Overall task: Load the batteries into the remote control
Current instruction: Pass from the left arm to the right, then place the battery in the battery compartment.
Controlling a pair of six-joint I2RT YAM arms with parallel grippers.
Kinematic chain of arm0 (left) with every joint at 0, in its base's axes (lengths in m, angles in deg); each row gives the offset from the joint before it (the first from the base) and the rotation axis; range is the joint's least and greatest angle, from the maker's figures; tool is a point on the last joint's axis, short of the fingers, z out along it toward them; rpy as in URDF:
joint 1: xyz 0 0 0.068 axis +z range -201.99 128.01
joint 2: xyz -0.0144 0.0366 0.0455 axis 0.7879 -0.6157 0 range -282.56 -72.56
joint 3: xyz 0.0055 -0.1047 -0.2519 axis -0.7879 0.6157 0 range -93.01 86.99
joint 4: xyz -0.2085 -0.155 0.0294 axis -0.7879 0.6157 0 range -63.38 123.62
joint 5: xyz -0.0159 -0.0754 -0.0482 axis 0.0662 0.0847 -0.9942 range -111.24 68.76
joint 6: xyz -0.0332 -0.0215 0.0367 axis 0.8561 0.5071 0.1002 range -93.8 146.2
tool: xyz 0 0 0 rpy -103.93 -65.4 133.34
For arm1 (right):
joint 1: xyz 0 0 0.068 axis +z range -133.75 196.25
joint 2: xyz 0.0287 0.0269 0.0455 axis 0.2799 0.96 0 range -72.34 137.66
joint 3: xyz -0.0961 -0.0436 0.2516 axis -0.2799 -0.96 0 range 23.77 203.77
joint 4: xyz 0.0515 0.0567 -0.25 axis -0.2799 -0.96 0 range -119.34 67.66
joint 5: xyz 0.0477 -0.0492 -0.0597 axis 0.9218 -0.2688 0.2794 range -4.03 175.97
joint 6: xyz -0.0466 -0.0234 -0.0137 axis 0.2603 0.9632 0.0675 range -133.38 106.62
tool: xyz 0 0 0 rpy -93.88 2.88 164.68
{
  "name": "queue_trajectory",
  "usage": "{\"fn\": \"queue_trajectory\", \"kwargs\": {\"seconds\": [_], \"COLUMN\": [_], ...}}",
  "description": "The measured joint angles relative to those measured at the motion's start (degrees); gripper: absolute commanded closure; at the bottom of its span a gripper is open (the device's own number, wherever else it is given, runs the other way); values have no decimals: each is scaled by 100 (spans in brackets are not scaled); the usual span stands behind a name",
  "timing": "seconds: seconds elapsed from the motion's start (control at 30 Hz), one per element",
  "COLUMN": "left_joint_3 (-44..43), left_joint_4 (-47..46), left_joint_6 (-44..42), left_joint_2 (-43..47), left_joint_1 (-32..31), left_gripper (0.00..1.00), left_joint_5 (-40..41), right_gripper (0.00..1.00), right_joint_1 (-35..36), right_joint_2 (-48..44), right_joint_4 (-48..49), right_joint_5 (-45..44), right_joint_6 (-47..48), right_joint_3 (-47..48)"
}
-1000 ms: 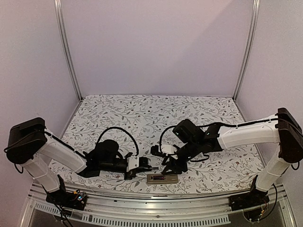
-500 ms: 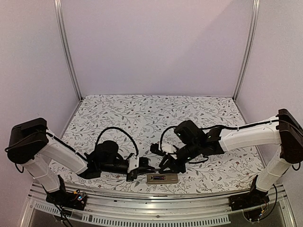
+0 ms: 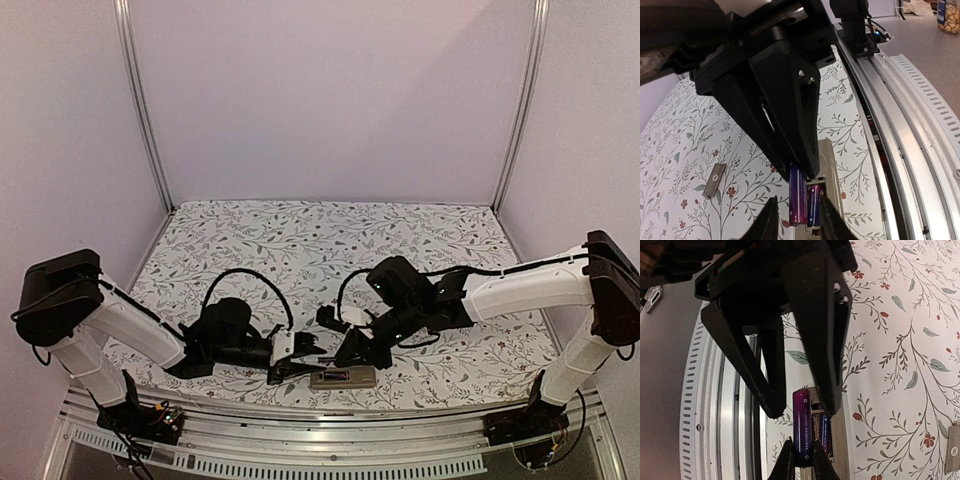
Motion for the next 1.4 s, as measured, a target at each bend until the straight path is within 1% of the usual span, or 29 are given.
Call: {"fn": "queue_trajectory", "kwargs": {"seconds": [0.03, 0.17, 0.33, 0.43, 0.53, 0.8, 1.2, 1.4], "left_joint_3": [-2, -7, 116, 269, 404, 511, 669, 688], "left_joint_4": [28, 352, 691, 684, 667, 470, 192, 125], "left_joint_6": [13, 157, 227, 149, 28, -107, -146, -168], "left_joint_2": [0, 33, 240, 282, 278, 160, 157, 157], "left_joint_1": [-2, -9, -17, -17, -17, -17, -17, -17], "left_gripper": [24, 24, 27, 28, 28, 29, 31, 35], "left_joint_5": [0, 68, 197, 238, 249, 363, 487, 496], "right_gripper": [100, 100, 100, 100, 100, 100, 100, 100], "right_joint_1": [0, 0, 9, 13, 22, 57, 293, 310], "right_joint_2": [-11, -63, -61, 42, 323, 850, 1281, 1434], "right_joint_4": [-15, -337, -1222, -1777, -2092, -2610, -2935, -3139], "right_joint_5": [-4, -46, -170, -295, -446, -660, -887, -1023], "right_joint_6": [-2, -59, -223, -269, -262, -236, -144, -81], "right_joint_3": [0, 2, 96, 400, 785, 1239, 1696, 1912]}}
